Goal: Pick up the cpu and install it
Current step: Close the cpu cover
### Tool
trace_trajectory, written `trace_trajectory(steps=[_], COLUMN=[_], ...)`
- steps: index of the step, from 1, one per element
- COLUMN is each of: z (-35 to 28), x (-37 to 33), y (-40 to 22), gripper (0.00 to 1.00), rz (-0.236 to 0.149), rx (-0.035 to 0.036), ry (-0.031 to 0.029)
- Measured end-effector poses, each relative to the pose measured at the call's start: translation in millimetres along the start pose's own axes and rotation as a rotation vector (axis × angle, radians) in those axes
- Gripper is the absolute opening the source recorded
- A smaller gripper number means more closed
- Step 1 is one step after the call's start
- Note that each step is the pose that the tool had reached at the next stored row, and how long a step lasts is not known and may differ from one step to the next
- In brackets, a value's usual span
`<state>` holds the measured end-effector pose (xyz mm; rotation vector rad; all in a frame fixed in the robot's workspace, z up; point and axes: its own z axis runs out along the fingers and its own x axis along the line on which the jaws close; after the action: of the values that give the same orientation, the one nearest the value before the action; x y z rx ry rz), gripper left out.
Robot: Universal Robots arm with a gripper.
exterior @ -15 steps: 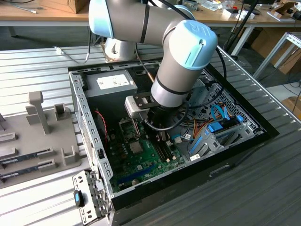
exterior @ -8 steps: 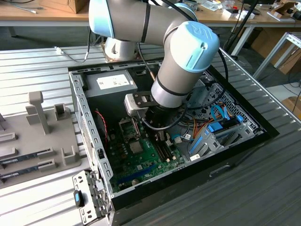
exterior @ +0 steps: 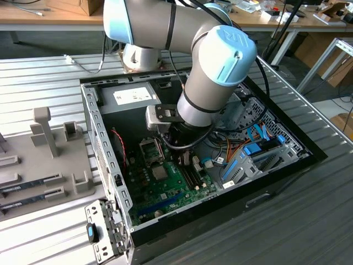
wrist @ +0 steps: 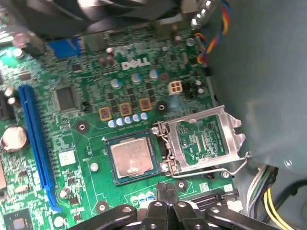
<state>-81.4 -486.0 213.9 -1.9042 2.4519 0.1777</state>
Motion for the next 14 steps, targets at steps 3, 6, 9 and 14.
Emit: trace_trajectory(steps=[3, 6, 9, 14], z=[-0.1, -0.1, 0.4, 2.4], x=[0.0, 0.0, 0.0, -0.2], y=[0.1, 0.1, 0.1, 0.1], gripper=[0.11, 0.11, 0.11, 0.11], rz=[0.014, 0.045, 0.112, 0.161], rx=[-0.0182, -0.0230, -0.0164, -0.0162], ry=[-0.0774, -0.1152, -0.1329, -0.1472])
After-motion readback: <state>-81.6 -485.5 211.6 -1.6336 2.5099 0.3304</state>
